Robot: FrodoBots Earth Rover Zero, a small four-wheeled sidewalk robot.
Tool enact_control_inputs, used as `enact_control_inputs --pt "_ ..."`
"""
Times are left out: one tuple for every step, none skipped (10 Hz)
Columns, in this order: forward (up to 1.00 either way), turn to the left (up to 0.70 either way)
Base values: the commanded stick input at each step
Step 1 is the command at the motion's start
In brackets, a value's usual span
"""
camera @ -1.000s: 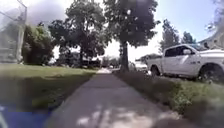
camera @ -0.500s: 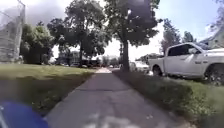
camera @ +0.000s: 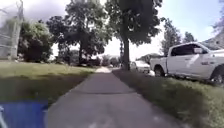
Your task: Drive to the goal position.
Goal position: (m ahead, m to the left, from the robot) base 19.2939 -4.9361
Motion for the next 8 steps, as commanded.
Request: enact_control_inputs --pt "0.70 0.00" --pt "0.70 0.00" --pt "0.70 0.00" --pt "0.70 0.00" --pt "0.70 0.00" --pt "0.70 0.00" --pt "0.70 0.00" --pt "0.70 0.00"
